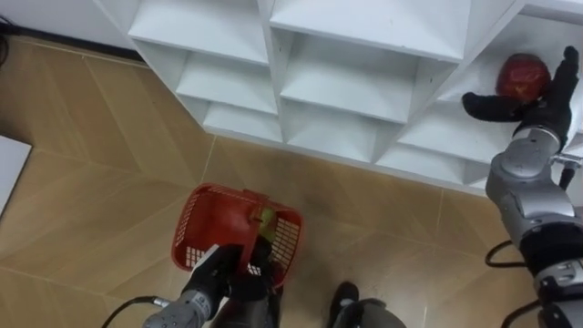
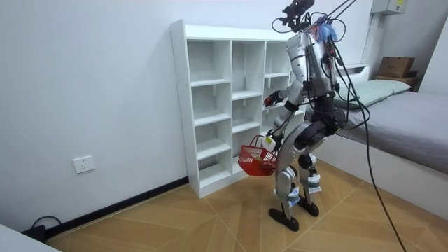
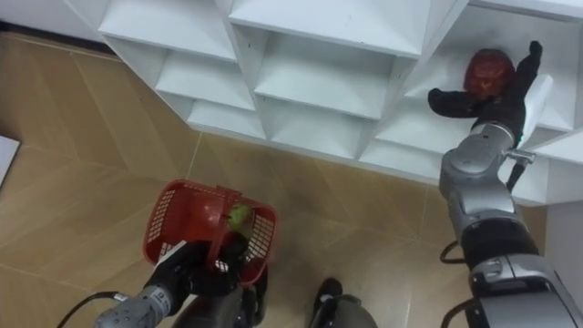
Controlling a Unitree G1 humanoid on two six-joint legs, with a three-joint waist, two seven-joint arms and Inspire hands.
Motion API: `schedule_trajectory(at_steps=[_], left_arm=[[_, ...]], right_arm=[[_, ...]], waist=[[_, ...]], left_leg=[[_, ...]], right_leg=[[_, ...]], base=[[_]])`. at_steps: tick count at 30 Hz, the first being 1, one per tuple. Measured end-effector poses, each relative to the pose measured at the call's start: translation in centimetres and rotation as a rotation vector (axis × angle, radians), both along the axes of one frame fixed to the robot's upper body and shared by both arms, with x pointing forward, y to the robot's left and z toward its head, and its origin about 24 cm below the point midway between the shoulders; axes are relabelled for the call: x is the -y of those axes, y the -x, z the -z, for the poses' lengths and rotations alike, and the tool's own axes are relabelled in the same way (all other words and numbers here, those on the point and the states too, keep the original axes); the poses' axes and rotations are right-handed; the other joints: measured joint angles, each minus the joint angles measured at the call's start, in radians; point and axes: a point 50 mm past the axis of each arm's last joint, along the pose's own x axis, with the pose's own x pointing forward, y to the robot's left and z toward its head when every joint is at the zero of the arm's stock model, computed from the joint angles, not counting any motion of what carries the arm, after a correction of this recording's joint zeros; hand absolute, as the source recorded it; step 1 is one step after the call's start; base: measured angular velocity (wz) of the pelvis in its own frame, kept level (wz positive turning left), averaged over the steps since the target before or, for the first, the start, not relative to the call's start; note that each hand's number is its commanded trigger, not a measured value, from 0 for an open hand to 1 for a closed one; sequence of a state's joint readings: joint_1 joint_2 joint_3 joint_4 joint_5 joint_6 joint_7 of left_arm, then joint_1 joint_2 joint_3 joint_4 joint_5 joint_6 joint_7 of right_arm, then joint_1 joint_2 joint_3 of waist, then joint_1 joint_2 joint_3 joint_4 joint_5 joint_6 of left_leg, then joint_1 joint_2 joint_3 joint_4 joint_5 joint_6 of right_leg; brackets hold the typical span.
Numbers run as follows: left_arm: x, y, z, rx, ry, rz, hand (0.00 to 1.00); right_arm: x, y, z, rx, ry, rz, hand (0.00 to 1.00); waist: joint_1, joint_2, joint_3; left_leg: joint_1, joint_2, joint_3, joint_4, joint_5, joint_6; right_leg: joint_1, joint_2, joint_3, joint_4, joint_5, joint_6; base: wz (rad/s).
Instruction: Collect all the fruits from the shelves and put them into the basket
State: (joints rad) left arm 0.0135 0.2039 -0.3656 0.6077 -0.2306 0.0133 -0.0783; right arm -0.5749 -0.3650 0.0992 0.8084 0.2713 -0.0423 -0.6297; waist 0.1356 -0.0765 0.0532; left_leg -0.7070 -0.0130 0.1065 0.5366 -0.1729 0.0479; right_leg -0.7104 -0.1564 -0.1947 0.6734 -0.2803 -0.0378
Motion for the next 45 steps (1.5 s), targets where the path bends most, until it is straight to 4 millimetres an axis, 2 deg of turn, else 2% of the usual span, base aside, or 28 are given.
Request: schedule_trajectory(at_steps=[7, 12, 31, 45], left_arm=[[-0.1, -0.1, -0.1, 0.005, 0.01, -0.009, 1.0], [-0.1, -0.1, -0.1, 0.007, 0.009, -0.01, 1.0], [-0.4, 0.0, -0.1, 0.001, 0.028, -0.031, 1.0], [-0.4, 0.0, -0.1, 0.001, 0.022, -0.026, 1.0]], right_arm=[[-0.5, -1.2, -1.9, 0.057, 0.002, -0.014, 0.0], [-0.6, -1.5, -2.5, 0.072, 0.002, -0.019, 0.0], [-0.9, -0.7, -0.4, -0.004, 0.015, -0.076, 0.0], [-0.6, -0.7, -0.2, -0.033, 0.06, -0.125, 0.0]], waist=[[-0.003, -0.002, 0.0014], [-0.003, -0.002, 0.0014], [-0.013, -0.003, 0.0016], [-0.017, -0.001, 0.0014]], left_leg=[[-0.01, 0.0, 0.001, 0.008, 0.0, -0.001], [-0.015, 0.0, 0.0, 0.012, -0.001, 0.0], [-0.015, 0.001, -0.002, 0.019, 0.0, 0.0], [-0.013, 0.001, -0.002, 0.015, 0.0, 0.0]], right_leg=[[-0.009, 0.0, -0.001, 0.001, -0.002, 0.0], [-0.009, -0.001, -0.007, 0.001, -0.002, 0.001], [-0.006, -0.001, -0.009, 0.004, -0.002, 0.001], [-0.006, 0.001, -0.008, 0.001, -0.002, 0.0]], base=[[0.0], [0.04], [0.0], [0.0]])
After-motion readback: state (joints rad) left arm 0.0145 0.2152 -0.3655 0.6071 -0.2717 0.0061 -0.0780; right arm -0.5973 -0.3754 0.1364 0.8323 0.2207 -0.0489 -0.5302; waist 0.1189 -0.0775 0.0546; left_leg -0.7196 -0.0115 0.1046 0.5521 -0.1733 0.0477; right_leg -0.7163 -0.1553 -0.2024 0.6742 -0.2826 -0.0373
